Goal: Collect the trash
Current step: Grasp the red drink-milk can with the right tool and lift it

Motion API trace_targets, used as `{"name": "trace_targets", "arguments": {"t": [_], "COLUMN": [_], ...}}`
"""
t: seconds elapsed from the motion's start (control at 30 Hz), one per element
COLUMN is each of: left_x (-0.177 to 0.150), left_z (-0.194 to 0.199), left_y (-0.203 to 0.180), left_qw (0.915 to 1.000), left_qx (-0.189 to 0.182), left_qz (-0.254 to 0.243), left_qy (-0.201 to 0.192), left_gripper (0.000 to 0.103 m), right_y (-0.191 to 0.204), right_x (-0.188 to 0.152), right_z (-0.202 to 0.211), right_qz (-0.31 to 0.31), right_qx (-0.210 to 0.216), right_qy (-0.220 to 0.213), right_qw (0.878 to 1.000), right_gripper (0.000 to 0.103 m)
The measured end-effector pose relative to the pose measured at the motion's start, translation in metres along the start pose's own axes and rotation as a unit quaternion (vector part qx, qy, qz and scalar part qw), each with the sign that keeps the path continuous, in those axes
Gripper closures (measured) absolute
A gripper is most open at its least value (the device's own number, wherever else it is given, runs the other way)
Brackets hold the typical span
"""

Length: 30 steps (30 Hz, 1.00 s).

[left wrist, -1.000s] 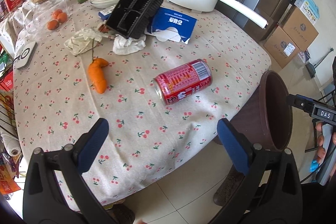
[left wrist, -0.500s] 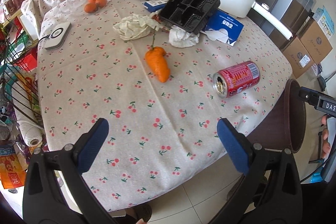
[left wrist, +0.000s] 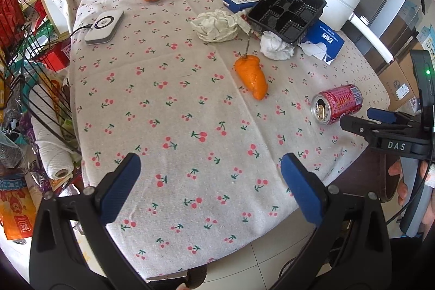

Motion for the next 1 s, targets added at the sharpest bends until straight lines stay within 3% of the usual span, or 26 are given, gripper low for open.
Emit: {"name": "trace_targets", "arguments": {"t": [0.33,0.43,0.73,0.9,1.0], "left_x": [0.0,0.0,0.014,0.033,0.046], "left_z": [-0.005,-0.006,-0.009,-0.022,-0.037], "left_y": [0.003,0.0,-0.008,-0.025,-0.037], "left_qw": [1.0,1.0,0.9998,0.9985,0.9988], "left_qx": [0.004,0.005,0.018,0.042,0.033], "left_qz": [0.004,0.0,-0.01,-0.029,-0.029], "left_qy": [0.007,0.007,-0.007,-0.018,-0.02], "left_gripper": [0.001,0.001,0.001,0.001,0.003], "right_y": [-0.003,-0.002,-0.005,-0.023,-0.039], "right_x": [0.008,0.008,0.006,0.009,0.01], "right_z": [-0.032,-0.032,-0.001,0.015,0.02], "right_qz": [-0.007,-0.004,-0.002,-0.002,-0.01], "right_qx": [-0.026,-0.024,0.005,0.005,0.0], "right_qy": [0.016,0.017,-0.001,-0.013,-0.016], "right_qw": [1.0,1.0,1.0,1.0,1.0], "right_gripper": [0.005,0.01,0.011,0.012,0.013]}}
Point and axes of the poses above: each gripper's, at about its wrist camera, not at the fingertips, and z roughly against the way its jaws point, y to its left, x to its top, the point moved 8 cm from there along -z, roughly the way its jaws point, and after that the axes turned 6 degrees about x, right-handed, at the moved point
